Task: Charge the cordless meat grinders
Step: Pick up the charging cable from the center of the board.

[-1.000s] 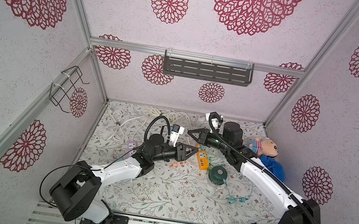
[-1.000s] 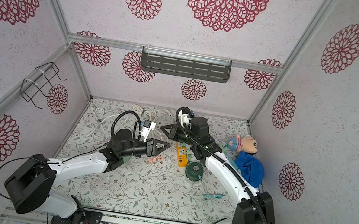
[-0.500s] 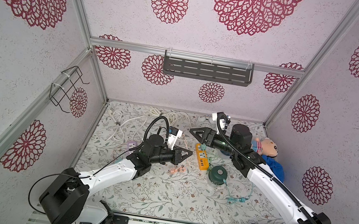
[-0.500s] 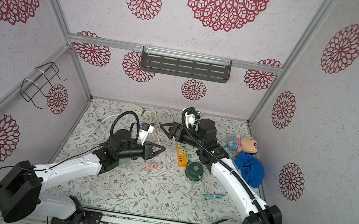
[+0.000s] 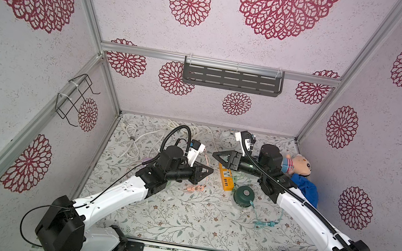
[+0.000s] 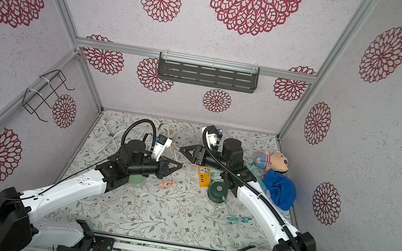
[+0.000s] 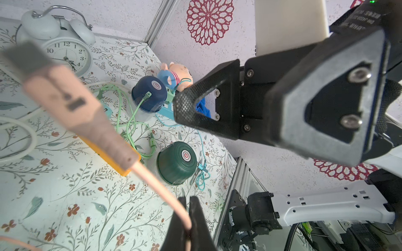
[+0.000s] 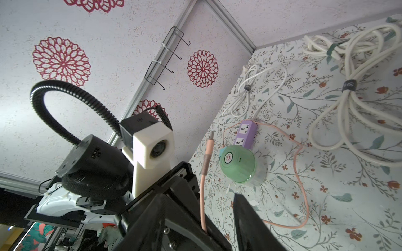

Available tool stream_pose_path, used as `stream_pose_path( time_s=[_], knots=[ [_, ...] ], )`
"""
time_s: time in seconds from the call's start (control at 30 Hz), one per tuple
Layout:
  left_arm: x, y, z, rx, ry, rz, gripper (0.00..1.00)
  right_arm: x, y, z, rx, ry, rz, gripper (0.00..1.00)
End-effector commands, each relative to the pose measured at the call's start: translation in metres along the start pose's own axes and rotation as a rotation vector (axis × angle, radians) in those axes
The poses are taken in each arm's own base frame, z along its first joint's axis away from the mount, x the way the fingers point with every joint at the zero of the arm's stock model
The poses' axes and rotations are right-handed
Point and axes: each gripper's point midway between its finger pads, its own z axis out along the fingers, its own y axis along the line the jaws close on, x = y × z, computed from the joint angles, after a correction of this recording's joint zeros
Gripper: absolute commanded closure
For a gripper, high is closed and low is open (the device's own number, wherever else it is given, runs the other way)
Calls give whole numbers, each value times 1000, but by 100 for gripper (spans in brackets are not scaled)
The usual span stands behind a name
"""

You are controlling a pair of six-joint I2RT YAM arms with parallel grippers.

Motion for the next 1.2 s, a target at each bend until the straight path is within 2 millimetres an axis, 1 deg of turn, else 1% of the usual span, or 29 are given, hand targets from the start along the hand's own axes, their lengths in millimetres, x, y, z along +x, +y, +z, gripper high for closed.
stream_pose_path(
  time_s=[0.0, 0.1, 0.27, 0.67, 0.73, 0.87, 0.9, 0.93, 0.97, 1.0, 1.03, 1.07, 1.17],
  knots=[
    [-4, -11, 2, 27, 11, 35, 100, -4, 15, 6, -73, 3, -26, 50],
    [-3, -13, 3, 28, 20, 37, 100, -1, 7, 12, -58, 12, -12, 54],
    [-2, -15, 4, 32, 28, 38, 100, -1, 2, 19, -50, 17, -5, 57],
    [1, -15, 4, 28, 34, 35, 100, 2, 12, 32, -78, 44, -15, 69],
    [1, -15, 4, 28, 34, 33, 100, 3, 12, 33, -78, 46, -14, 73],
    [2, -14, 3, 25, 33, 33, 100, 2, 14, 32, -81, 43, -19, 86],
    [2, -14, 2, 21, 35, 29, 93, 2, 15, 32, -83, 47, -21, 89],
    [2, -13, 1, 15, 36, 26, 76, 3, 14, 31, -80, 52, -26, 92],
    [2, -12, -2, 3, 35, 24, 56, 3, 13, 30, -68, 57, -38, 96],
    [3, -11, -7, -13, 34, 18, 44, 5, 10, 28, -50, 69, -50, 100],
    [3, -9, -14, -27, 28, 14, 38, 5, 7, 25, -33, 78, -66, 100],
    [3, -8, -24, -41, 17, 9, 35, 7, 4, 21, -11, 91, -84, 100],
    [0, 1, -60, -99, -41, -41, 33, 15, -2, 9, 12, 143, -135, 100]
  ],
)
